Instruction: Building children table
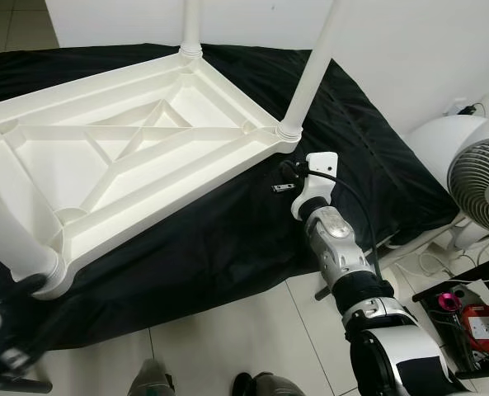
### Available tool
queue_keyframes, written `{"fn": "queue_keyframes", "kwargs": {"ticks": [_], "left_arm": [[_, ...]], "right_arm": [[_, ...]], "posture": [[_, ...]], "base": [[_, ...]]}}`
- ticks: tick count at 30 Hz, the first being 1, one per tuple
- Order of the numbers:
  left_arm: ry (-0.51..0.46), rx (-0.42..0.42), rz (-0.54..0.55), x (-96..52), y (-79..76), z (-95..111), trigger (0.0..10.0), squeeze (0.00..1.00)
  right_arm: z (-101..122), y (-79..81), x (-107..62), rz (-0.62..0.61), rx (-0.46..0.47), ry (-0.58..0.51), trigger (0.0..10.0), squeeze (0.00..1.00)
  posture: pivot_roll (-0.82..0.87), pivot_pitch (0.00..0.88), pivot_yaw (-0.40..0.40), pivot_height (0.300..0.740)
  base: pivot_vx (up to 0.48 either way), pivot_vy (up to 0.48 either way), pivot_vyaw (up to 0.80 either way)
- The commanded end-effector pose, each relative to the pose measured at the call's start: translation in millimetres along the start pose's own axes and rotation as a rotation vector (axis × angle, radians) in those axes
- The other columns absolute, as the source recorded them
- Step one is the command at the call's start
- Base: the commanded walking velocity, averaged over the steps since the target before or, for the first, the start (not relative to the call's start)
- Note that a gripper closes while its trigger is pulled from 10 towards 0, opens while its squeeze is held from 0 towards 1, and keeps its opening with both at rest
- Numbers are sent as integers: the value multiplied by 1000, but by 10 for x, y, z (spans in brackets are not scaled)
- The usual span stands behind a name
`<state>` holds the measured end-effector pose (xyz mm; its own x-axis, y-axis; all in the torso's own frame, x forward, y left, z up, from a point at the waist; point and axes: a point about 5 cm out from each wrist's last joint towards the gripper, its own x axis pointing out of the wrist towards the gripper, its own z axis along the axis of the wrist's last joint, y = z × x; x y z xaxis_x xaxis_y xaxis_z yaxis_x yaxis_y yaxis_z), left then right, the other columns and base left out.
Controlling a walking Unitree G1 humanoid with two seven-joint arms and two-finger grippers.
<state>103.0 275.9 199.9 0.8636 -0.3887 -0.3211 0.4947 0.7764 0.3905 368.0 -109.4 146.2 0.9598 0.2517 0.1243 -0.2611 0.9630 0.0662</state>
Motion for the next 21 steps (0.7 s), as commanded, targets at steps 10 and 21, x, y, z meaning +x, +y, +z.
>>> {"fn": "queue_keyframes", "kwargs": {"ticks": [10,21], "left_arm": [[211,33,129,-373,487,-195,10000,0],[99,115,444,4,1142,-165,10000,0]], "right_arm": [[-61,-53,-30,-28,7,-1,10000,0],[-132,-77,-102,-52,11,-2,10000,0]], "posture": [[241,97,-100,740],[196,107,-76,740]], "base": [[0,0,0],[0,0,0]]}}
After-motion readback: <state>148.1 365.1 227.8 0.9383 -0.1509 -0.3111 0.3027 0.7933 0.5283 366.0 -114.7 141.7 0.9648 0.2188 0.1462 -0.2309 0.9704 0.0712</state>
